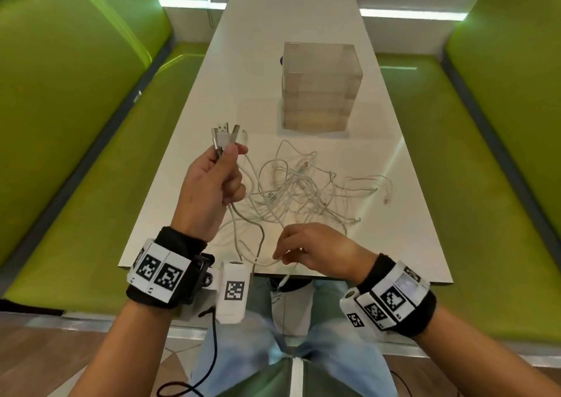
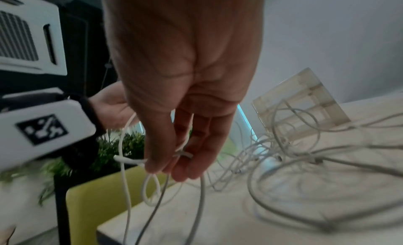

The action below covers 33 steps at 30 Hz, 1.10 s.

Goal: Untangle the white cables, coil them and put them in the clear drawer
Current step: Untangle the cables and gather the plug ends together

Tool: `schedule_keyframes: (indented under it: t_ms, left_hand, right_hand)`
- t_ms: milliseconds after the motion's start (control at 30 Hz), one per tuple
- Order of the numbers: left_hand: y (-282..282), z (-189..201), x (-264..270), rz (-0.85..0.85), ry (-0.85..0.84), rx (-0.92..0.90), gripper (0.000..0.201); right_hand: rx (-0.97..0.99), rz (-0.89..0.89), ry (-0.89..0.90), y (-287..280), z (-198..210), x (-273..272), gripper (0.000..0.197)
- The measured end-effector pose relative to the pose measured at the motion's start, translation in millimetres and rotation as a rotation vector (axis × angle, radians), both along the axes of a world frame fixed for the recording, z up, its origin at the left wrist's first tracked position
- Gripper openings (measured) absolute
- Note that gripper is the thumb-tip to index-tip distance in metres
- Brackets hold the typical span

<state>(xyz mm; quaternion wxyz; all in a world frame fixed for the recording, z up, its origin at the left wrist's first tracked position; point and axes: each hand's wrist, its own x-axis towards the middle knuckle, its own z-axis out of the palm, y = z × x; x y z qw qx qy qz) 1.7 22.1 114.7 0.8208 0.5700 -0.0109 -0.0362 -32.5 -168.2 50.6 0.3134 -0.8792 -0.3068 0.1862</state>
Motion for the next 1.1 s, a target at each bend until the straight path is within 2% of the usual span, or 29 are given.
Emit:
schedule_keyframes:
  t_ms: [100,167,233,333,400,467,533,600,700,800,867,967,1033,1100]
  left_hand:
    - [2,-6,0,-0.036,0.017,0.059,0.019]
    - [3,-10,-1,-0.104,0.028,0.101,0.020]
    - [3,-13,-3,-0.169,0.047,0.127,0.022]
    - [4,-15,-6,-0.285,0.046,0.191,0.023]
    - [3,-15,-8,-0.412,0.037,0.267,0.023]
    - [1,-13,-11,-0.557,0.031,0.352,0.022]
    - [0,-12,-14,-0.642,0.016,0.418,0.020]
    - [3,-12,-14,-0.620,0.018,0.428,0.021]
    - [12,-16,-10,-0.443,0.039,0.375,0.031]
    - [20,-16,-5,-0.167,0.067,0.205,0.017]
    - [21,-14,0,-0.044,0.080,0.054,0.020]
    - [15,-11,3,-0.020,0.078,-0.096,0.026]
    - [4,-11,-1,-0.063,0.066,-0.129,0.025]
    - [-6,-13,-6,-0.120,0.048,-0.106,0.026]
  right_hand:
    - [0.056,0.021,0.011,-3,-12,-9,0.025]
    - [0.176,0.030,0.027,-6,-9,-14,0.030]
    - [0.321,-0.061,-0.090,-12,1,-15,0.029]
    - [0.430,-0.328,-0.318,-18,19,-5,0.022]
    - [0.472,-0.440,-0.308,-16,32,8,0.028]
    - [0.527,-0.423,-0.223,-11,42,18,0.040]
    - [0.542,-0.357,-0.167,-6,46,24,0.035]
    - [0.520,-0.342,-0.107,-5,46,25,0.022]
    - [0.539,-0.382,0.031,-14,45,21,0.013]
    - [0.489,-0.318,0.153,-27,45,15,0.011]
    - [0.379,-0.183,0.288,-31,40,11,0.010]
    - [0.222,-0.061,0.426,-22,23,-1,0.010]
    - [0.078,-0.033,0.362,-9,8,-8,0.014]
    - [-0.013,-0.028,0.341,0,-6,-14,0.027]
